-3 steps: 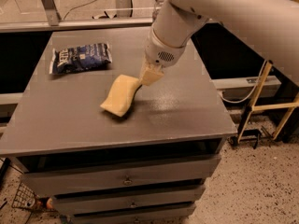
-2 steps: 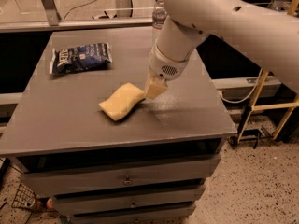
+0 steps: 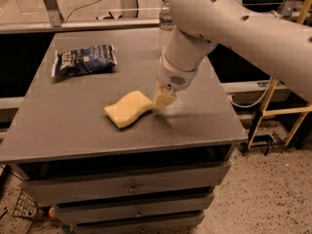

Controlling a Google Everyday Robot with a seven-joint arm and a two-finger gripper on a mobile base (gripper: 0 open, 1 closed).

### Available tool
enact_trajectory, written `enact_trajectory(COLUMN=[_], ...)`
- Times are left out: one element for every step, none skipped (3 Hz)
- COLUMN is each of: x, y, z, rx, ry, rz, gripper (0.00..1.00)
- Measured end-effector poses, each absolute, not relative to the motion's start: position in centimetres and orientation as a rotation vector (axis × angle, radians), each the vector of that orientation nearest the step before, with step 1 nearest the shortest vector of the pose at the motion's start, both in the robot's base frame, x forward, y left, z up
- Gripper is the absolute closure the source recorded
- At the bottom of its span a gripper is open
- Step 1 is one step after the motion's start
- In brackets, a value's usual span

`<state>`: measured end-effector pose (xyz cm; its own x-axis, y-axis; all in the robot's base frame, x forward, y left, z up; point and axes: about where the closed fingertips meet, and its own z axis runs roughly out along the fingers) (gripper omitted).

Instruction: Move sponge near blue chip bag

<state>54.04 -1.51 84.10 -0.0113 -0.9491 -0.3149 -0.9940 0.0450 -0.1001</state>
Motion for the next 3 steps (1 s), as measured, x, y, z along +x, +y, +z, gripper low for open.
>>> enact_trajectory(x=[54.34,54.46,54.53], y=[-1.28,-1.02,-0.35], z=[84.75,85.13,85.55], rx=[-1.975,-1.979,-2.000], ry=[2.007,1.989,1.956], rz=[0.201,0.198,0.204], gripper=[0.51,0.28,0.04])
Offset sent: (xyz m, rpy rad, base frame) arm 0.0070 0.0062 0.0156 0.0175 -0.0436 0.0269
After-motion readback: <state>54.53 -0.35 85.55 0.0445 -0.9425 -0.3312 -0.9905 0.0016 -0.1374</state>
